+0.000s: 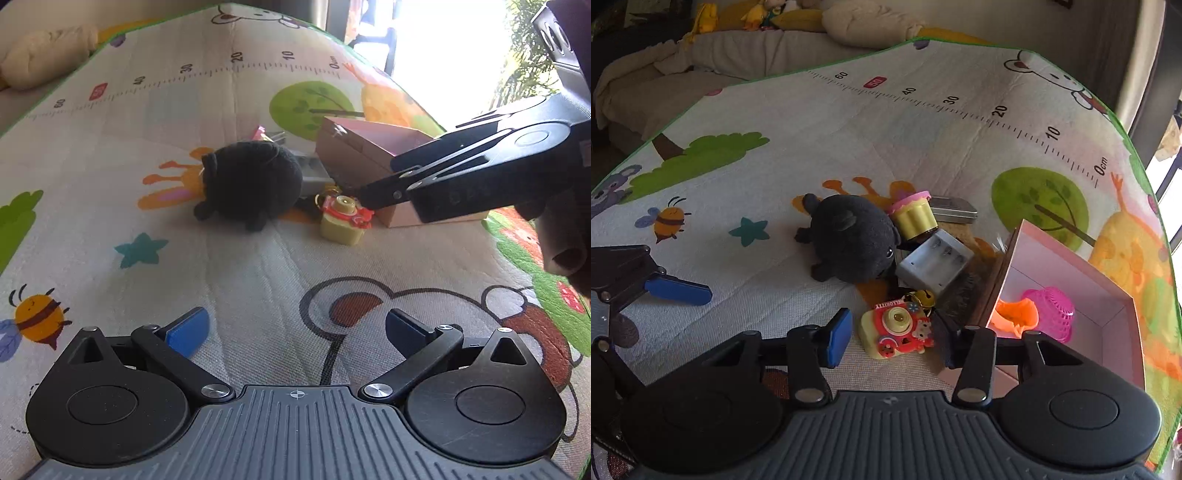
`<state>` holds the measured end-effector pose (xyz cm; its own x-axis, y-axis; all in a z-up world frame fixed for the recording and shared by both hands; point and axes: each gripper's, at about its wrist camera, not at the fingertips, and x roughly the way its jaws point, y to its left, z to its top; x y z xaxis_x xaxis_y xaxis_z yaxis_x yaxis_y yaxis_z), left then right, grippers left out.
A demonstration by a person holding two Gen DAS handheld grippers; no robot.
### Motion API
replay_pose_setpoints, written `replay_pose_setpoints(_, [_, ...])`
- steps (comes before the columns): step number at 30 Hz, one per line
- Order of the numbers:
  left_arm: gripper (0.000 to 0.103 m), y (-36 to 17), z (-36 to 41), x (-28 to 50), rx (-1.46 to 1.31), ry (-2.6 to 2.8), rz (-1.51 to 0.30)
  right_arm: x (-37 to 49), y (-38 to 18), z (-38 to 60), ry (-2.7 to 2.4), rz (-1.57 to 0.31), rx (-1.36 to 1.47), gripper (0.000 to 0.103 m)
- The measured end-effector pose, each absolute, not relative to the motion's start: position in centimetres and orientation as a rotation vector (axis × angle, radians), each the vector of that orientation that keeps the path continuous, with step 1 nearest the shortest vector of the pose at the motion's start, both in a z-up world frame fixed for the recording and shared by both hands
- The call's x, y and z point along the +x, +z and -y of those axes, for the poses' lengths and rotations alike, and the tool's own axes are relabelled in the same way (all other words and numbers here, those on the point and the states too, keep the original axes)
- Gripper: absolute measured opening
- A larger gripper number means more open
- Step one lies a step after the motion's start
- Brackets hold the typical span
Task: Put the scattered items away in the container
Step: 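Grasp the yellow-pink toy with the bell using the right tool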
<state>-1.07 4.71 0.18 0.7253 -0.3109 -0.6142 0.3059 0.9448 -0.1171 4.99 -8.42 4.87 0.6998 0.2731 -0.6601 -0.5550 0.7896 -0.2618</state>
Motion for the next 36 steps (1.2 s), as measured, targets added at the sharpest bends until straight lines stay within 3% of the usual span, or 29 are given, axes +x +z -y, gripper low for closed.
replay_pose_setpoints(6, [0.103,0.1,-4.9,-1.1,-0.019,-0.342,-0.678,6.8,2.7,6.6,0.444,-0.602,-0.557,0.048])
replay_pose_setpoints(9, [0.103,0.1,-5.0,-1.1,-0.026,-0.345,-0.677,6.9,1.8,6.8,0.466,-0.638,-0.57,0.037])
replay_pose_setpoints(12, [0.103,0.2,-5.0,-1.1,-0.027,-0.345,-0.677,5.6,1.8,7.6,0.479,-0.631,-0.583,0.037])
replay_pose_setpoints(16, [0.103,0.2,-5.1,-1.0,-0.031,-0.347,-0.676,2.5,2.6,10.1,0.509,-0.692,-0.553,0.037])
replay_pose_setpoints(19, [0.103,0.2,-5.1,-1.0,-0.033,-0.348,-0.676,-0.5,3.2,12.6,0.465,-0.759,-0.544,0.025])
replay_pose_setpoints(21, [0.103,0.2,-5.1,-0.9,-0.033,-0.348,-0.677,-1.9,3.9,14.7,0.486,-0.853,-0.422,0.025])
replay_pose_setpoints(23, [0.103,0.1,-5.0,-0.9,-0.029,-0.347,-0.678,-4.1,5.2,16.6,0.577,-0.847,-0.318,0.03])
replay_pose_setpoints(25, [0.103,0.1,-4.9,-0.9,-0.022,-0.346,-0.681,-5.8,6.1,17.2,0.563,-0.767,-0.346,0.052])
replay_pose_setpoints(27, [0.103,0.1,-4.7,-0.9,-0.008,-0.339,-0.683,-5.9,6.1,17.7,0.526,-0.7,-0.372,0.066])
replay_pose_setpoints(36, [0.103,1.8,-6.4,0.4,-0.062,-0.237,-0.683,0.2,1.8,16.1,0.537,-0.796,-0.174,0.07])
